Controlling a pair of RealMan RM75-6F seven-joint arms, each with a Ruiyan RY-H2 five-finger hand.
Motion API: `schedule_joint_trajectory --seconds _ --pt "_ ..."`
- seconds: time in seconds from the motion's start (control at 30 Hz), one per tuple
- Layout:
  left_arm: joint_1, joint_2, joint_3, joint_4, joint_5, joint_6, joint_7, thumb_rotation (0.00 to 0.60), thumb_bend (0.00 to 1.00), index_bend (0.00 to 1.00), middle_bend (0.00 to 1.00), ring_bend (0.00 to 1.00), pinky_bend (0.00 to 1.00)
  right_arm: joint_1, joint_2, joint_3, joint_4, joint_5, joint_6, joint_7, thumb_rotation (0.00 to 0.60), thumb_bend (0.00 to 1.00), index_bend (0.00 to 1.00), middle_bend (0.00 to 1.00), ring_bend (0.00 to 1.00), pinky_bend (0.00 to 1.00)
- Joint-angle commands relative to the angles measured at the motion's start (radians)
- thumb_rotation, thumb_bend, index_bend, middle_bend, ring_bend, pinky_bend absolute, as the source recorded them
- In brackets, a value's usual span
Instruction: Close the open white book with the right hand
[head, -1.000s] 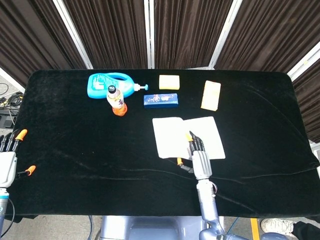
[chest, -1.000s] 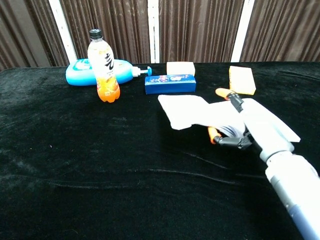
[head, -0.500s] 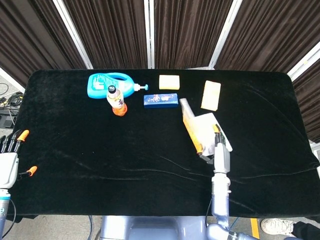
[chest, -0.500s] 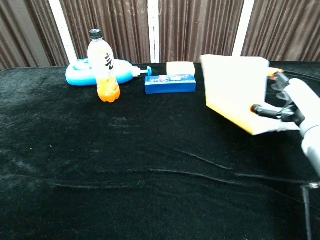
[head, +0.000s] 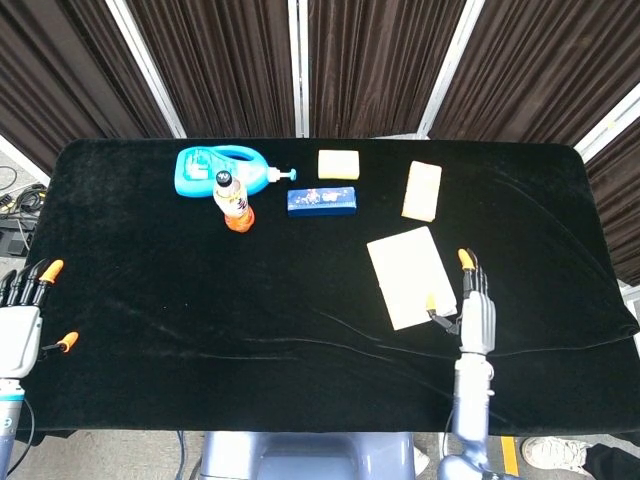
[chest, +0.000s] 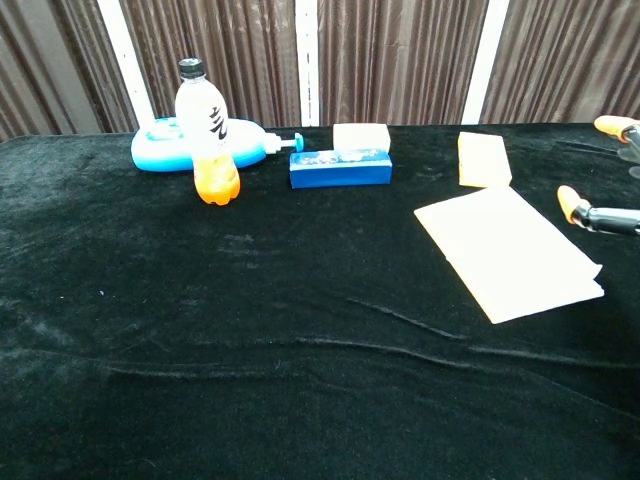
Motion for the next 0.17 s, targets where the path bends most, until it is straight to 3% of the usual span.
schedule_joint_trajectory --seconds 0.03,0.13,0.17 --pt "-0.002 -0.006 0.005 0.018 0.032 0.014 -0.026 0.6 0.12 0.0 0.0 0.0 0.0 -0.008 0.124 -0.067 -0.048 -0.064 -0.042 -0.043 0.6 0.21 0.0 0.0 0.0 0.0" --pt "-0.002 -0.019 0.009 0.047 0.072 0.04 -0.049 0.6 0.11 0.0 0.0 0.0 0.0 -0.015 0.241 -0.112 -0.098 -0.12 -0.055 -0.101 0.6 0.18 0.0 0.0 0.0 0.0" --pt "-0.002 -0.027 0.011 0.061 0.092 0.055 -0.056 0.6 0.11 0.0 0.0 0.0 0.0 -0.026 0.317 -0.14 -0.097 -0.174 -0.029 -0.187 0.6 0.18 0.0 0.0 0.0 0.0"
